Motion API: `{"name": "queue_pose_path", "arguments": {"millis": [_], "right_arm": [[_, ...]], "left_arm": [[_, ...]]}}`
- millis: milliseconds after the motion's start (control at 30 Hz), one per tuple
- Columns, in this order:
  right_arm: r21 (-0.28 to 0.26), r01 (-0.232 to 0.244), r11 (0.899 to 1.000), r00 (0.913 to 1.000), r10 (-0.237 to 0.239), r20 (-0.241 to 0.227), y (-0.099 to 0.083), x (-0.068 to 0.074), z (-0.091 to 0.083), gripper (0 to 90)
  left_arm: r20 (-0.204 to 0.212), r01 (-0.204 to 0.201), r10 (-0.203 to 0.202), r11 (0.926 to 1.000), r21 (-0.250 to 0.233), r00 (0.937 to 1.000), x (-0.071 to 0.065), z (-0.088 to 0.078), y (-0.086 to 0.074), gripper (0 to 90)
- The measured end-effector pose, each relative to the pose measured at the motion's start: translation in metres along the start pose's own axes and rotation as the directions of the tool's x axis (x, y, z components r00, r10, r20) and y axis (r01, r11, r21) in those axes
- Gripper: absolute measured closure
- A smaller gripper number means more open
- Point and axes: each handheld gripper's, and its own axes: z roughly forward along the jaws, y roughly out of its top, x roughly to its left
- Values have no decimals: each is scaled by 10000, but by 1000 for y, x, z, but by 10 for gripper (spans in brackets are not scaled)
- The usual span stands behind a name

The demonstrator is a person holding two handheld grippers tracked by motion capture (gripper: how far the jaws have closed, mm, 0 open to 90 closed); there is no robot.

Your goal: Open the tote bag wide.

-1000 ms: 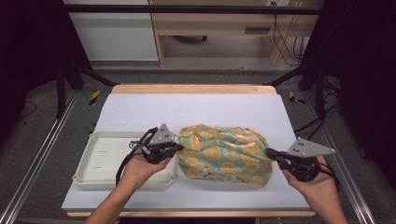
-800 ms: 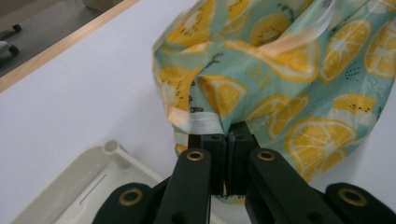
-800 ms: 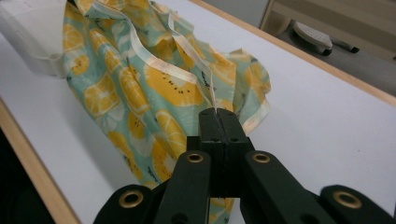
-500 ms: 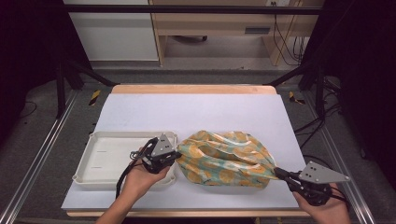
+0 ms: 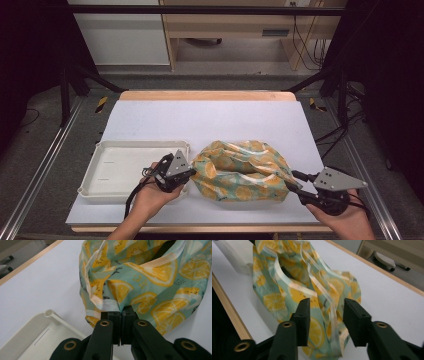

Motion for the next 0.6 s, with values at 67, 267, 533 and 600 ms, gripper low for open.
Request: {"name": "queue_pose_path", "arguments": {"millis": [67,267,533,600], "right_arm": [[-72,114,9999,9999,-114,-98,13,0,4,544],[-368,324,9988,9985,-340,-432,49,0,25,499],[1279,1219,9843,9872,-1069,-1187,86,15,109,428],[2033,1543,9669,9856,-1361,-1007,86,17,128,458]], "left_arm": [[12,-17,17,10000,11,10000,0,0,0,890],[138,-98,98,10000,-4,9999,1,0,4,890],[246,-290,294,9994,-197,9993,1,-4,16,890],[256,-291,297,9993,-252,9992,1,-6,18,889]]}}
